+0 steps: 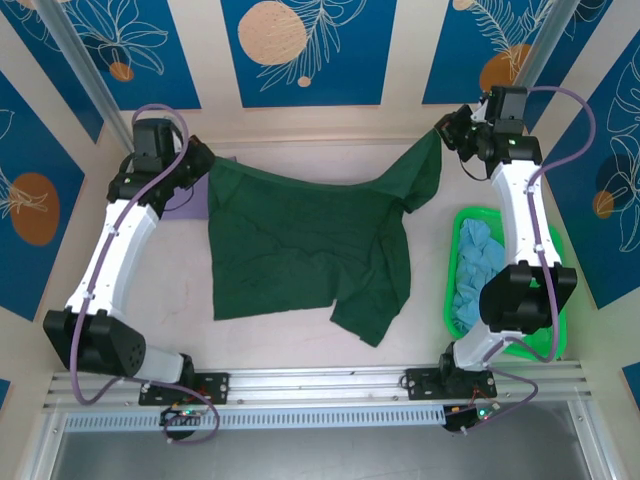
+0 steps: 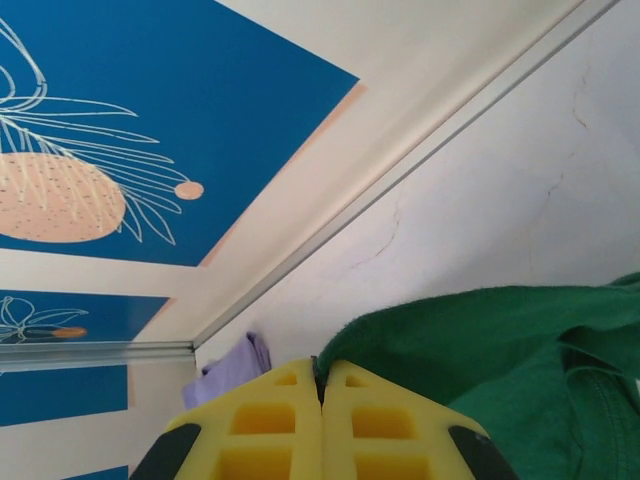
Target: Fold and stack the t-shirts
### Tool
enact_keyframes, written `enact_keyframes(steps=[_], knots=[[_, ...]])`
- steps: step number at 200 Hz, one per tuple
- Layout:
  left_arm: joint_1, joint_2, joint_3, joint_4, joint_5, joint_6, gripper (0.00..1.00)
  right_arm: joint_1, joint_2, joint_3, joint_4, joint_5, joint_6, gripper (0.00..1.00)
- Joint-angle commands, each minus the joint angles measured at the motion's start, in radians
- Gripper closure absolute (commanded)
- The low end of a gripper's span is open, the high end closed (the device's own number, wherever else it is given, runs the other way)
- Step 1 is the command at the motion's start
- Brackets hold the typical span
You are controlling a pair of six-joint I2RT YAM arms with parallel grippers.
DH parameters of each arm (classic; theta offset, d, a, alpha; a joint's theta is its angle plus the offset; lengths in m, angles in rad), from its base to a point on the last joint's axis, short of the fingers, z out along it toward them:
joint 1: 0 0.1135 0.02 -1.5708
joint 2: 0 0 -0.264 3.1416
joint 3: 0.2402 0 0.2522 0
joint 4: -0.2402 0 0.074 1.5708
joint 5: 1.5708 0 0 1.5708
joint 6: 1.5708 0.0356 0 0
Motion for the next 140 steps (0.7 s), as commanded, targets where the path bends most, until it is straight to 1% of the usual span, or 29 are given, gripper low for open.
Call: enact_keyframes(steps=[1, 16, 35, 56, 77, 90, 140], knots=[[0.003, -0.073, -0.052, 0.045, 0.026, 0.04, 1.0, -0.007, -0.101, -0.002, -0.021, -0.001, 0.014, 1.0], [0.004, -0.123, -0.074, 0.07, 0.027, 0.049, 1.0, -0.007, -0.148, 0.003, -0.022, 0.019, -0.006, 1.0], [-0.002, -0.153, -0.037, 0.063, 0.035, 0.078, 1.0, -0.006, -0.188, 0.049, -0.032, 0.051, -0.027, 1.0], [-0.024, -0.169, 0.053, 0.05, 0.015, 0.115, 1.0, 0.001, -0.206, 0.141, -0.038, 0.089, -0.052, 1.0], [-0.046, -0.157, 0.177, 0.001, -0.035, 0.167, 1.0, 0.001, -0.187, 0.257, -0.056, 0.107, -0.067, 1.0], [-0.049, -0.156, 0.214, 0.002, -0.052, 0.175, 1.0, 0.0, -0.178, 0.303, -0.059, 0.116, -0.069, 1.0], [-0.059, -0.163, 0.279, -0.009, -0.077, 0.174, 1.0, 0.0, -0.185, 0.337, -0.066, 0.139, -0.093, 1.0]])
